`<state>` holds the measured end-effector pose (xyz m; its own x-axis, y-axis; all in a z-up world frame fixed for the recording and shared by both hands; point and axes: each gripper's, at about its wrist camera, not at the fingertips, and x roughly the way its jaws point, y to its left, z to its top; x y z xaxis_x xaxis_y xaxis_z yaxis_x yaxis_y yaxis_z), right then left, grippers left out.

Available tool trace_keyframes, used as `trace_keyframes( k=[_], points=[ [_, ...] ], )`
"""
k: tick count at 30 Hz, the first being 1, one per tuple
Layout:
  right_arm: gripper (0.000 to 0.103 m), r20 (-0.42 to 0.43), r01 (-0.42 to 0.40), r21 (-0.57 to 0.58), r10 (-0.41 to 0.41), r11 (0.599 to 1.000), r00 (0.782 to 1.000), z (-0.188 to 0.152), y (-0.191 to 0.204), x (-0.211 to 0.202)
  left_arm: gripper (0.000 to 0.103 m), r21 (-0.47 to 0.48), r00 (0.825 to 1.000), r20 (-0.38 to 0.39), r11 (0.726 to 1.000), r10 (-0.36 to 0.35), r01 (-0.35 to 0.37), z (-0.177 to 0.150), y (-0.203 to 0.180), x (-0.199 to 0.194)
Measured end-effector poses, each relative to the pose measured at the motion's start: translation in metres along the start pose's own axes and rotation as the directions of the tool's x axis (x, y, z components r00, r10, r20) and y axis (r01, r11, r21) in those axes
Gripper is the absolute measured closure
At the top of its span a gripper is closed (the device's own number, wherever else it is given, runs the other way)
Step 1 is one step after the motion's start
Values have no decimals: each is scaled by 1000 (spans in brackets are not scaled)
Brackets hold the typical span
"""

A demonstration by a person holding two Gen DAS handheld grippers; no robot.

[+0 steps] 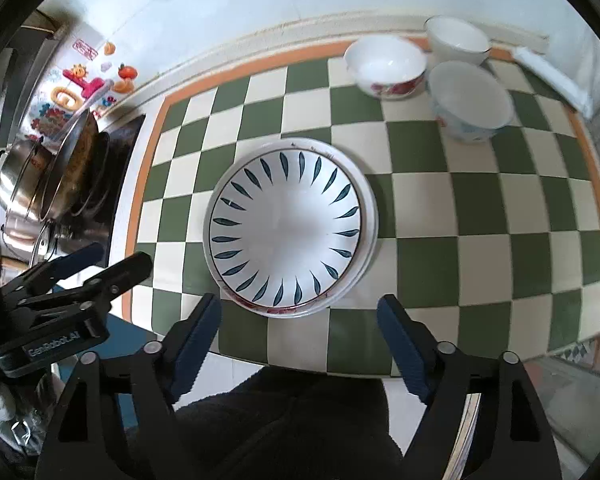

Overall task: Organize plates and bowls
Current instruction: 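Move the left tool toward the white bowls, then grasp the rim of the white bowl with the left tool and lift it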

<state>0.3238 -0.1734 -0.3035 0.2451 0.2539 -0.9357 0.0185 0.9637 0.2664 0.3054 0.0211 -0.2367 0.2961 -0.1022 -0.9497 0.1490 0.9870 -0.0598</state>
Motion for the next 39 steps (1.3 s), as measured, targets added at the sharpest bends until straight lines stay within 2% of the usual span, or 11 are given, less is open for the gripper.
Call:
trace_keyframes(
  k=[7, 13, 16, 22, 26, 29, 32, 34, 37, 39],
  points=[
    [12, 96, 50, 26, -52, 998, 994, -27, 16, -48, 6, 30, 998, 49, 999, -40, 39, -18, -4, -35],
    [10, 145, 58, 46, -65, 997, 987, -43, 25, -74, 4, 50, 994, 77, 996, -72, 68, -28, -8, -57],
    [10, 155, 48, 61, -57, 997, 986, -47, 25, -81, 1, 56, 992, 95, 995, -83, 78, -28, -11, -62],
    [8, 180, -20, 115, -1, 993, 984, -32, 3, -83, 0, 37, 973, 140, 983, -181, 178, -6, -19, -59],
    [8, 191, -87, 141, 60, 986, 980, -1, -28, -80, 0, 13, 974, 171, 988, -151, 151, 31, -33, -48],
    [8, 190, -155, 153, 124, 976, 974, 43, -60, -73, 0, -14, 974, 178, 989, -139, 144, 71, -47, -34],
    [8, 195, -185, 153, 153, 971, 969, 85, -88, -62, 0, -55, 983, 156, 992, -100, 110, 113, -60, -11],
    [8, 179, -165, 139, 139, 976, 974, 120, -105, -47, 0, -81, 987, 133, 992, -86, 97, 142, -68, 12],
    [8, 124, -174, 127, 158, 977, 980, 175, -136, -13, 1, -99, 997, 62, 994, -47, 53, 182, -79, 57],
    [11, 96, -175, 123, 164, 977, 982, 202, -150, 8, 3, -115, 998, 6, 992, -59, 59, 200, -82, 89]
  ],
)
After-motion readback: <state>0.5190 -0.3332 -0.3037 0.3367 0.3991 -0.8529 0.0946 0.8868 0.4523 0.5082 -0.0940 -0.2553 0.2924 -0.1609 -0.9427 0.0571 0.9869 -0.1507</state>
